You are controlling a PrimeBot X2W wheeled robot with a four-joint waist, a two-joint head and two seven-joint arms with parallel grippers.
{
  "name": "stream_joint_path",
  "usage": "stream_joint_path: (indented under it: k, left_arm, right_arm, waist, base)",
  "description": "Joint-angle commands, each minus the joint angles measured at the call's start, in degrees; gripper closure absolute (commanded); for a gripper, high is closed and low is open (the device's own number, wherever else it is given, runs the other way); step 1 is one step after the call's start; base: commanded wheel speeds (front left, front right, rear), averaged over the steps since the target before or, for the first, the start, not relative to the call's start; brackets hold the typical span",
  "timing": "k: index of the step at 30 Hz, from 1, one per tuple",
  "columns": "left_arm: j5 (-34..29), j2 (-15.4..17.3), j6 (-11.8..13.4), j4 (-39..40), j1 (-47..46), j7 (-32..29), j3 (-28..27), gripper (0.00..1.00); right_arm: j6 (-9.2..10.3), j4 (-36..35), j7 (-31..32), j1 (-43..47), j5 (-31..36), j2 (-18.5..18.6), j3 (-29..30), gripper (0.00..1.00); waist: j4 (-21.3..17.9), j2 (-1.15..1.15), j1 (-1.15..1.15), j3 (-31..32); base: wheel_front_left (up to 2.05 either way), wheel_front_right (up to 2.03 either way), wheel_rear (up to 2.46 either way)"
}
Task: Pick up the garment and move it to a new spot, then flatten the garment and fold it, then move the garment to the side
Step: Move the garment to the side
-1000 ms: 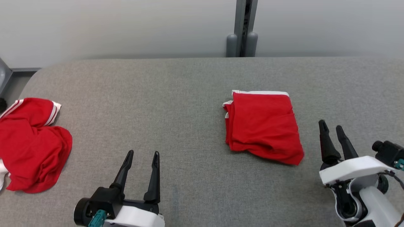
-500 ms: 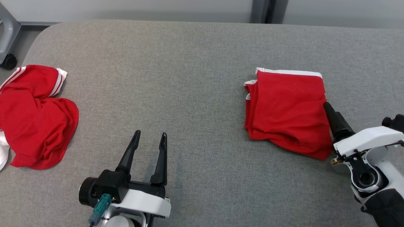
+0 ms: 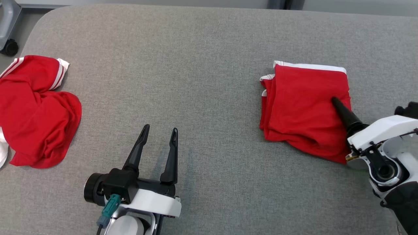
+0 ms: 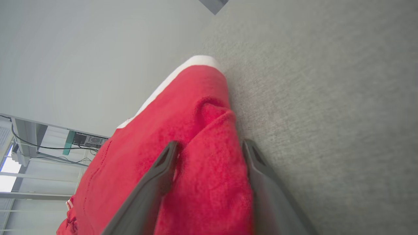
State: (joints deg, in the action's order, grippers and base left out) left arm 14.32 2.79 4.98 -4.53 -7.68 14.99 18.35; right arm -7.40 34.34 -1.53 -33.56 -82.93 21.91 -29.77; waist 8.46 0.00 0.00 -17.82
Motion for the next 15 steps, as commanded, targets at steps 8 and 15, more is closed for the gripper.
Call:
stream_joint_path:
  k: [8,15]
  left_arm:
    - [-0.83,0.2,1.05,1.78,-1.31,0.21,0.41,0.0]
    - [-1.5,0.21,1.18,3.1,-2.16,0.21,0.94,0.0]
  right_arm:
    - [-0.15,-2.81,-2.97,0.11,2.48,1.57,-5.06,1.0]
    - [-0.14,-0.75,-12.04,-5.66,14.75,5.99,-12.96,1.0]
  waist:
    - [0.09,0.0,0.0,-0.46]
    - [-0.5,0.0,0.0,-1.24]
  base:
    - [0.0,0.0,0.0]
    - [0.0,0.0,0.0]
